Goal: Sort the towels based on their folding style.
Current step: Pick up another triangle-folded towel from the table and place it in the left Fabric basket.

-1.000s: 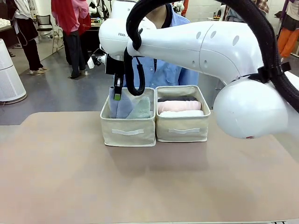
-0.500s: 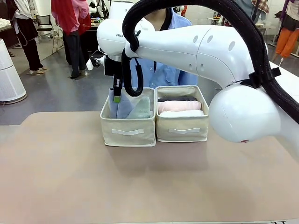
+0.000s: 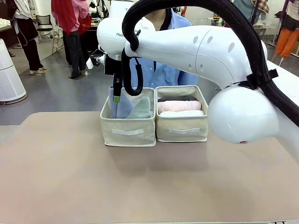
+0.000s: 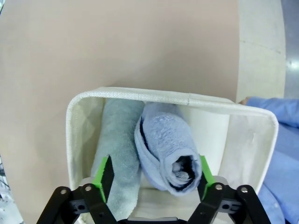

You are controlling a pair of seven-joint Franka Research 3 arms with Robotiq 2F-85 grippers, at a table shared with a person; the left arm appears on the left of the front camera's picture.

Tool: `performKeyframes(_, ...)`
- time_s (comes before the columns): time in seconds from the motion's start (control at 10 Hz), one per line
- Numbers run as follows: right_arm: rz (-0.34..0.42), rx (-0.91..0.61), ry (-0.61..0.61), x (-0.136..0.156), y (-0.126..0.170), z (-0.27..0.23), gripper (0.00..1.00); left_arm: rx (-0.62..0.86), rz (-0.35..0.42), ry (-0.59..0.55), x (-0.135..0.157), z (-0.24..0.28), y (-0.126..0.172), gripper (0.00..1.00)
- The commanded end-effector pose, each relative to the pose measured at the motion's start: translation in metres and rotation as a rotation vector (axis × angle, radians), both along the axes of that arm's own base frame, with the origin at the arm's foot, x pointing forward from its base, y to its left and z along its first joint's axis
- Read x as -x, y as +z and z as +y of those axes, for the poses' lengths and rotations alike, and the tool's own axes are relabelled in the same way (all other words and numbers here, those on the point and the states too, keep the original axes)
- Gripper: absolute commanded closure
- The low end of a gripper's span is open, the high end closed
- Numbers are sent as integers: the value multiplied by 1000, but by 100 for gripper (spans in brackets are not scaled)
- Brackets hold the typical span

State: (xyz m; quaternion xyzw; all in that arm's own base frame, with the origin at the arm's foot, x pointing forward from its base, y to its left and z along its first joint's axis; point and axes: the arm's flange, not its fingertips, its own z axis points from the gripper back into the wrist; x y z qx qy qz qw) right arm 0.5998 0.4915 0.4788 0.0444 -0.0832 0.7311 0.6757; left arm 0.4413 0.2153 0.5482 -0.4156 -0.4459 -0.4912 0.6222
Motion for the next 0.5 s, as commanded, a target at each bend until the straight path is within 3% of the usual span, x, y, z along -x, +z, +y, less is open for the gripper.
performKeyframes(0.0, -2, 20, -18, -20, 12, 17, 0, 1, -16, -6, 2, 2, 0, 0)
performKeyframes(0.4, -15, 15, -28, -19, 17, 15, 0, 1, -16, -6, 2, 2, 0, 0)
